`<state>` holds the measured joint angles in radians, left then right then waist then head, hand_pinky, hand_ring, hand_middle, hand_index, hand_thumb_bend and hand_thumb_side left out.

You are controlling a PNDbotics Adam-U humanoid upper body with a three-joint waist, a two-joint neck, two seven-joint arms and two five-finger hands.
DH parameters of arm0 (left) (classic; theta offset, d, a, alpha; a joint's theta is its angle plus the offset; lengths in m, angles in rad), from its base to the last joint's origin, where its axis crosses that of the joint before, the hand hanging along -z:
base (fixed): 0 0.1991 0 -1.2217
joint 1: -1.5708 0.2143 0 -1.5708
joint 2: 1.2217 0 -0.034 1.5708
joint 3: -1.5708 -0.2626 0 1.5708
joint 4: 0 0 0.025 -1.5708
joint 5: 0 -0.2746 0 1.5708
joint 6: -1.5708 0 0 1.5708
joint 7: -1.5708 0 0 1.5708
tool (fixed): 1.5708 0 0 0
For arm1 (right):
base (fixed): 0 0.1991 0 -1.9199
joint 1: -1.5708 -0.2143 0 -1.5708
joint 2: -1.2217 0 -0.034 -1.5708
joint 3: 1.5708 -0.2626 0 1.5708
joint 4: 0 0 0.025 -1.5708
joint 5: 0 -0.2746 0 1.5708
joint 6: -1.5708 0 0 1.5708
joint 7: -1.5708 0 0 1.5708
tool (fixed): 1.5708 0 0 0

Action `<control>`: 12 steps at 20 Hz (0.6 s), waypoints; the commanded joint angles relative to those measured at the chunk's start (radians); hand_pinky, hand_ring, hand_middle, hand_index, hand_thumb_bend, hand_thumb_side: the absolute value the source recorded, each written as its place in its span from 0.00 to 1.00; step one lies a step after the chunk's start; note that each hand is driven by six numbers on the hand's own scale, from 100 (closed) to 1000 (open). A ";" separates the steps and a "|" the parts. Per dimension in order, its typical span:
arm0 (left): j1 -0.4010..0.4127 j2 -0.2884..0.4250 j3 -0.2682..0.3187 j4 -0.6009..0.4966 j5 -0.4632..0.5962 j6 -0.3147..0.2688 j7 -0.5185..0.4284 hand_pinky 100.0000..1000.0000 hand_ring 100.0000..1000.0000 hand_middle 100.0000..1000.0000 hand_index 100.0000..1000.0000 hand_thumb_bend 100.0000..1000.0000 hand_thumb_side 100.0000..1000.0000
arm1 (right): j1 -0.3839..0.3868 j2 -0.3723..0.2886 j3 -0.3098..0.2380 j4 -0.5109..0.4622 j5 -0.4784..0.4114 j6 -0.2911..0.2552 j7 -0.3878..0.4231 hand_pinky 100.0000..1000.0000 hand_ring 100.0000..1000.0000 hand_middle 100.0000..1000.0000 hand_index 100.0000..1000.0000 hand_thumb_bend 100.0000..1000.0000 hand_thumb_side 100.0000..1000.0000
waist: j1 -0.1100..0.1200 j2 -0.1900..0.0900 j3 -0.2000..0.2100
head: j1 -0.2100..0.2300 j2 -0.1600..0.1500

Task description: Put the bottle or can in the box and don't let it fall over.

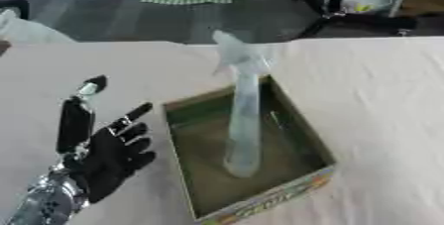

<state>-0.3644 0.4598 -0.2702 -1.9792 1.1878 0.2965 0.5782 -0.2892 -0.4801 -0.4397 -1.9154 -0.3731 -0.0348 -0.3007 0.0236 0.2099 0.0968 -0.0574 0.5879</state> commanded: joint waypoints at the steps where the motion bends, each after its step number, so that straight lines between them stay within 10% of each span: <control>1: 0.022 0.062 0.113 -0.021 -0.195 -0.098 -0.043 0.45 0.62 0.45 0.83 0.38 1.00 | 0.000 -0.039 -0.010 -0.026 0.008 0.000 -0.008 0.84 0.92 1.00 0.98 0.00 0.68 | -0.001 -0.020 0.004 | -0.012 0.003; 8: 0.099 0.116 0.263 -0.021 -0.546 -0.278 -0.006 0.92 0.99 0.86 0.79 0.60 0.88 | 0.007 -0.037 -0.010 -0.026 0.010 0.006 -0.006 0.84 0.92 1.00 0.98 0.00 0.68 | 0.003 -0.028 0.019 | -0.018 0.018; 12: 0.139 0.127 0.305 -0.021 -0.677 -0.333 0.049 1.00 1.00 0.99 0.81 0.70 0.76 | 0.009 -0.037 -0.007 -0.026 0.009 0.007 -0.003 0.84 0.92 1.00 0.98 0.00 0.68 | 0.003 -0.034 0.020 | -0.020 0.024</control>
